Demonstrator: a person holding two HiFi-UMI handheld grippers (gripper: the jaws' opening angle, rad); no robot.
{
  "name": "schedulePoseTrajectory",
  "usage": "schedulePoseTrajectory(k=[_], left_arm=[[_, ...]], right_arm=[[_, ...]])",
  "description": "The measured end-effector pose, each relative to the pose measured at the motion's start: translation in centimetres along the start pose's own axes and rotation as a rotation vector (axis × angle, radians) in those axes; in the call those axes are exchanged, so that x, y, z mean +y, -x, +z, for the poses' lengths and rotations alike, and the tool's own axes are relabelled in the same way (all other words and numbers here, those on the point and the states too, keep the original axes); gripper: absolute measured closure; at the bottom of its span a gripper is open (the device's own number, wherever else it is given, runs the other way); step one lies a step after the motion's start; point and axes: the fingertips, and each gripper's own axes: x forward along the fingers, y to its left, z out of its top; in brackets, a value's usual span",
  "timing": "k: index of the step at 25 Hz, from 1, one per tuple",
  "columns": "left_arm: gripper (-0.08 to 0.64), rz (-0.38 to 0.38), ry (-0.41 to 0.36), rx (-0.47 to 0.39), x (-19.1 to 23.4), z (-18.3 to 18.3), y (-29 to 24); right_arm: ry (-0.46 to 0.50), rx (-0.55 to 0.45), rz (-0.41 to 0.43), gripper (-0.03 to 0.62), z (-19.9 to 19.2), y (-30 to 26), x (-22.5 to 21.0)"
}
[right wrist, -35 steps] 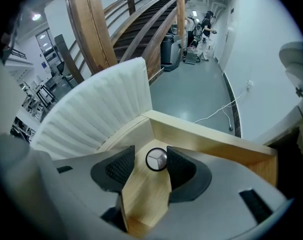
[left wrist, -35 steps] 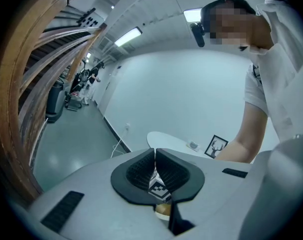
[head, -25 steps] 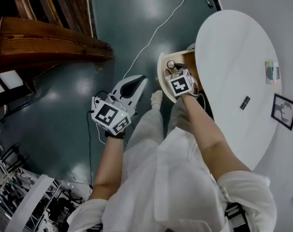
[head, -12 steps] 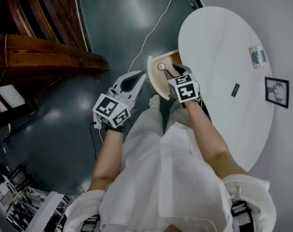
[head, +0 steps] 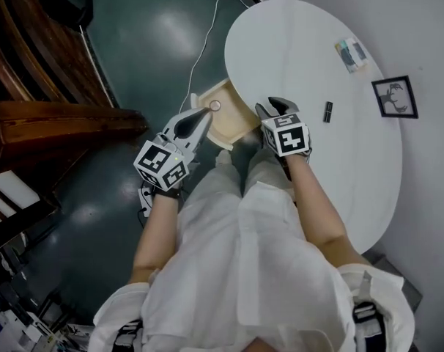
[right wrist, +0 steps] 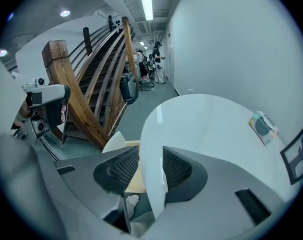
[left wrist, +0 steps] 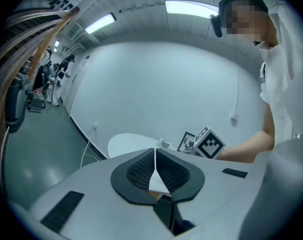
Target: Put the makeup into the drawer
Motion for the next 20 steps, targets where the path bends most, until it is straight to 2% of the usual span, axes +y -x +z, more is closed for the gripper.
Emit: schedulePoseTrajectory(k=[5,11,20], left_arm=[[0.541,-0.092,-0.027,0.027,-2.2,0.5,-3.7],[0.541,-0.185,-0.048,0.057,-5.1,0.7,-8.2],[0.541,-0.272,-0.053,0.114,-8.1,-0.3,-13.2]], right_arm=[[-0.091,0.006,-0.124,0.445,-2.9,3.3,-6.5],[-0.181,0.038,-0.229,0.445,-6.8,6.6,-12.6],[-0.27,0.087,-0.311,0.445,-11.5,8.4,-18.6]])
